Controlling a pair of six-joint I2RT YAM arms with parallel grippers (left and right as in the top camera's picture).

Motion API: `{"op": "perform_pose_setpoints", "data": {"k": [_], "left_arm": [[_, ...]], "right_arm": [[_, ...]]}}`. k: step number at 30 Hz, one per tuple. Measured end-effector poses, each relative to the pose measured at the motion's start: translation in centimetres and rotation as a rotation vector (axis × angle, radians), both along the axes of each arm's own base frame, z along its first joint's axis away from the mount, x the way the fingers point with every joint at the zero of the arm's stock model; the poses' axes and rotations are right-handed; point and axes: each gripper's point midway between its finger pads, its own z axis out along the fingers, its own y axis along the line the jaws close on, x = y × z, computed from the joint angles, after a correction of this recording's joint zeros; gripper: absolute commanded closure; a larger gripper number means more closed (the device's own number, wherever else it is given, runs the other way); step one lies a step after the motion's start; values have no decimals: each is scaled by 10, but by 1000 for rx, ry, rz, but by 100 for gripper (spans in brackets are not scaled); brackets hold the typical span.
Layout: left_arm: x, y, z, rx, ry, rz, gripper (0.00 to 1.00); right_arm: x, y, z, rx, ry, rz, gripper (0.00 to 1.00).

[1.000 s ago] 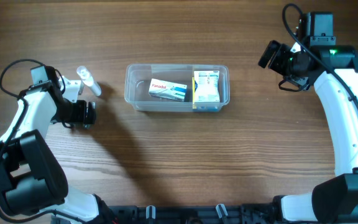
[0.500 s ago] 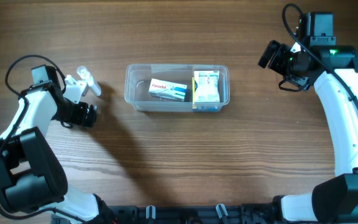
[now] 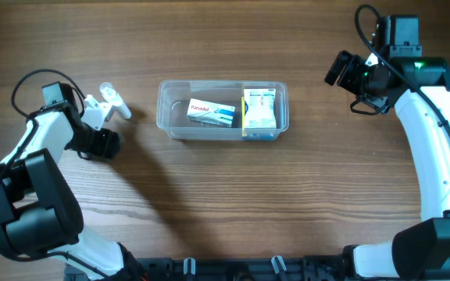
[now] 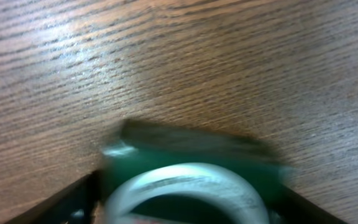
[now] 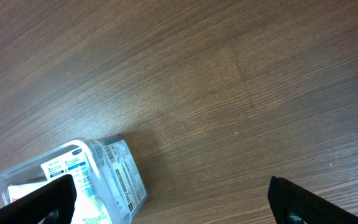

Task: Pack container
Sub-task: 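Lower the left gripper and grasp the Zam-Buk tin, then lift the Zam-Buk tin and carry it right over the container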

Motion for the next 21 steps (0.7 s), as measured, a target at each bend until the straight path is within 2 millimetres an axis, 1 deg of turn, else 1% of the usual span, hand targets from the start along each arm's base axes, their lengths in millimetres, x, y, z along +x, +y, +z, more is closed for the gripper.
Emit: {"op": "perform_pose_setpoints", "data": {"k": [1,2,5,10,12,14,19,21], "left_arm": [[0,0,0,2,-1,-1,67],[1,0,0,0,-2,1,71],[3,0,2,-2,-6,-4,75],[3,0,2,-14,-8,29,76],[4,0,2,-17,-9,54,78],[4,0,2,-22,-9,85,80],[5,0,3,-36,-9,181,80],[5,0,3,-43,-9,226,82]], "right_arm": [[0,0,0,0,0,0,0],[0,0,0,0,0,0,0],[0,0,0,0,0,0,0],[0,0,0,0,0,0,0],[0,0,0,0,0,0,0],[0,0,0,0,0,0,0],[0,0,0,0,0,0,0],[0,0,0,0,0,0,0]]}}
